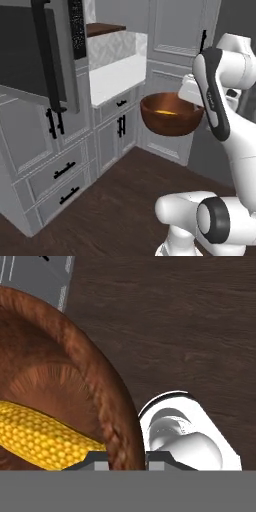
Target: Pick the corn from the sink and place it in the bowl. Then pick the bowl and place it in the microwave. Then close the microwave door and press the start button.
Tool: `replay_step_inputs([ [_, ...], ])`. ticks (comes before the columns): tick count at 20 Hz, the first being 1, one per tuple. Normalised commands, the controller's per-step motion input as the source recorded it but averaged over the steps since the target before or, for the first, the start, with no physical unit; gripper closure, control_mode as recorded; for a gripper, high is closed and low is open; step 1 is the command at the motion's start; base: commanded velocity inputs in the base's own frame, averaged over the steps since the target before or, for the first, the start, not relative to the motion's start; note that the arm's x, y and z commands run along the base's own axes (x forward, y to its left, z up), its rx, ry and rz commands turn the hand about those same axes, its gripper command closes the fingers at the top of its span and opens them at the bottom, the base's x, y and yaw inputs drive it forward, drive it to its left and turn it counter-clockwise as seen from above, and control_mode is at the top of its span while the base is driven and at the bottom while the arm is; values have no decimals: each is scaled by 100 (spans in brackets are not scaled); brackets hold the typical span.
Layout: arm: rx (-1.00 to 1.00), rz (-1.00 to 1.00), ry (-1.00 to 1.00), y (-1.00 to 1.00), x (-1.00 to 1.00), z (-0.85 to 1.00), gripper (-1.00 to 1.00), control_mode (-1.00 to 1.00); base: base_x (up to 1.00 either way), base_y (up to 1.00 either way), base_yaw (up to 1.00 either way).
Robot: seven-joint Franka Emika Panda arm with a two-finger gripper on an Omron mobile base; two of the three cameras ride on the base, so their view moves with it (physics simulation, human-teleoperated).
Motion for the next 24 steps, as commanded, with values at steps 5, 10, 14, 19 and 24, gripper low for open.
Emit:
replay_step_inputs([
  [5,0,0,0,0,0,0,100,100,55,-27,69],
  [10,0,0,0,0,0,0,100,100,77,-38,63],
  [14,0,0,0,0,0,0,100,100,85,-53,53],
  [19,0,0,0,0,0,0,100,100,87,-66,43],
  [24,0,0,0,0,0,0,100,100,49,-23,33],
])
